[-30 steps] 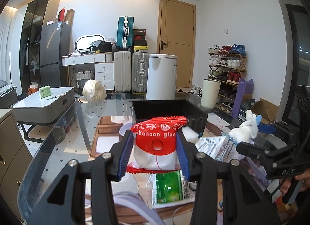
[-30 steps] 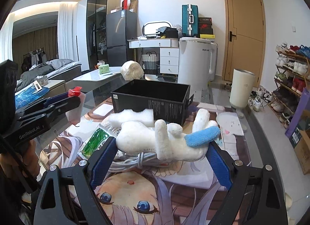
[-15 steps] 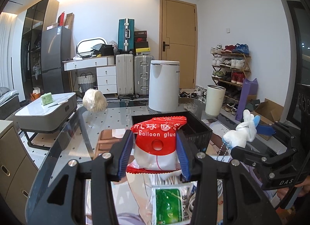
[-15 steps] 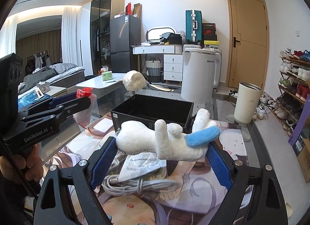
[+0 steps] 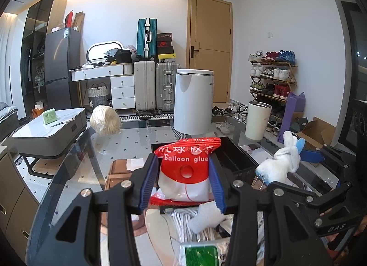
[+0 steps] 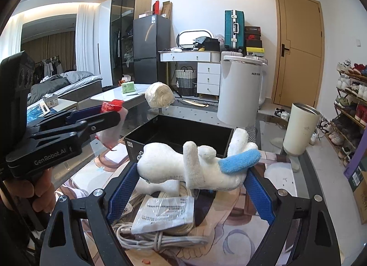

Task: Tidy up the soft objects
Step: 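Carry both items into the black box and open both tools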

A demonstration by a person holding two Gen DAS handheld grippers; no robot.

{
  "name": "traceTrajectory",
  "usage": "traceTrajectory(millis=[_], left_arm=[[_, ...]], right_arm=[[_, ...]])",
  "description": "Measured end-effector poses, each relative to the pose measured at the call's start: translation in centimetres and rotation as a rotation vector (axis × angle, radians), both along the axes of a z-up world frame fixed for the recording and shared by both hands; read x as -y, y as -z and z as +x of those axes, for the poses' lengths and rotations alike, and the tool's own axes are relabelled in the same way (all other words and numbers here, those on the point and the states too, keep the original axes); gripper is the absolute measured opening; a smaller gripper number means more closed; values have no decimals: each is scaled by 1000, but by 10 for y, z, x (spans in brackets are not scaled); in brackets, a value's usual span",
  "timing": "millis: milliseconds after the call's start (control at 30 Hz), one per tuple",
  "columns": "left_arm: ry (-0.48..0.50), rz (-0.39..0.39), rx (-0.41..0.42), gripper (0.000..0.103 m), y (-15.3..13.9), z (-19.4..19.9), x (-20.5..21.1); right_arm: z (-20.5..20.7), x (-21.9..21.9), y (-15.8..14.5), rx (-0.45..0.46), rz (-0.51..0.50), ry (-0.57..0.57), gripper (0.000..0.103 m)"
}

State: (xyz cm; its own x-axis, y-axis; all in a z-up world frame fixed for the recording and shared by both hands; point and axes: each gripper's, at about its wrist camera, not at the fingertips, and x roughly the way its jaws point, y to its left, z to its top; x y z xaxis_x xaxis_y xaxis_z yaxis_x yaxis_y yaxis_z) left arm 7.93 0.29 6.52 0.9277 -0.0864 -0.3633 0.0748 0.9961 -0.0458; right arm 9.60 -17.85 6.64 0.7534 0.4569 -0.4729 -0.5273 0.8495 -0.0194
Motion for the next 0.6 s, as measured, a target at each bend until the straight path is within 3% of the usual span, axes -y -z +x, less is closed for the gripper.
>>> traceTrajectory(millis=[600], left_arm=[[-6, -17, -33, 44, 9, 46, -7]], right_arm=[[47, -15, 0, -6, -11, -14, 91]])
